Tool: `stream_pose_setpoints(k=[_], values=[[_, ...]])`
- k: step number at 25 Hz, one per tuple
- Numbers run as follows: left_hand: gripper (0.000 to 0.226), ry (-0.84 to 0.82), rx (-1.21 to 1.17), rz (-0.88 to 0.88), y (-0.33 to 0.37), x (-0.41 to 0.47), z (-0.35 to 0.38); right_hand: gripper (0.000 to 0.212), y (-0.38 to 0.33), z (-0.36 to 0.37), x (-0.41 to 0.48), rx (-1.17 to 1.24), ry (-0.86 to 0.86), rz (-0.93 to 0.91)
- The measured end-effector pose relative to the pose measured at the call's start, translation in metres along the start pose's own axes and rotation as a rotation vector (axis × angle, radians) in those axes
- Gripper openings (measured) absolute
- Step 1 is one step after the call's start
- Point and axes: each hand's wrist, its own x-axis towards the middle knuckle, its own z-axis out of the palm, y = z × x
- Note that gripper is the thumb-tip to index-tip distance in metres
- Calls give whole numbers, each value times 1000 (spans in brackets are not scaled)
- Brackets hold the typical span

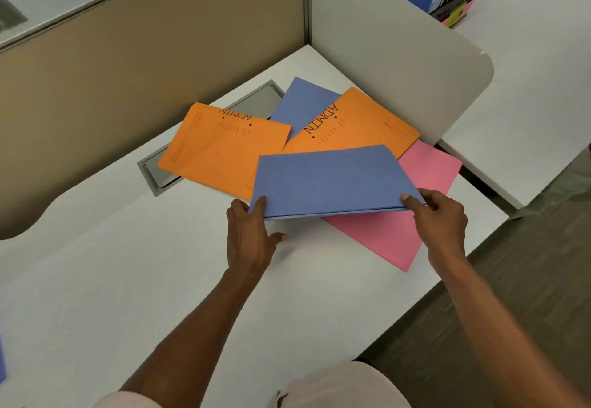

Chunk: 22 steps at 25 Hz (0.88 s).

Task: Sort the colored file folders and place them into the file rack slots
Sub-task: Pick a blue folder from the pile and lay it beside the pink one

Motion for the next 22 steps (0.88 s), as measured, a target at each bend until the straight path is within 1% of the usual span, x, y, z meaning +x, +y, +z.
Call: stream_pose_setpoints(k=[4, 7, 10, 11, 12, 13, 15, 16, 18, 20, 21, 22], values=[[52, 238, 104, 1, -8, -22, -17, 38, -30, -6, -24, 66, 15, -124], [35, 350, 159, 42, -19, -29, -28, 36, -62, -1, -28, 107, -2, -208], [18, 398, 41, 217, -27, -37, -46, 28, -92, 7, -23, 175, -26, -243], [11, 399, -34, 231, -28, -41, -53, 25, -101, 11, -21, 199, -37, -260], [9, 397, -113, 202, -29, -45, -59, 27, -109, 15, -20, 247, -56, -267], [13, 392, -190, 141, -30, -50, -65, 38, -115, 20, -20, 313, -81, -266], [21, 340, -351, 21, -33, -61, -70, 61, -120, 34, -23, 417, -125, -241], [23, 305, -423, -18, -35, -68, -71, 65, -119, 42, -25, 406, -147, -212], [25, 241, -552, -72, -41, -83, -72, 70, -106, 63, -33, 326, -219, -94], [22, 192, -696, -134, -45, -98, -70, 74, -86, 84, -47, 280, -298, 85], [22, 170, -756, -172, -48, -105, -68, 72, -75, 93, -54, 290, -331, 159], [23, 151, -798, -209, -50, -111, -64, 66, -65, 100, -61, 313, -356, 217]])
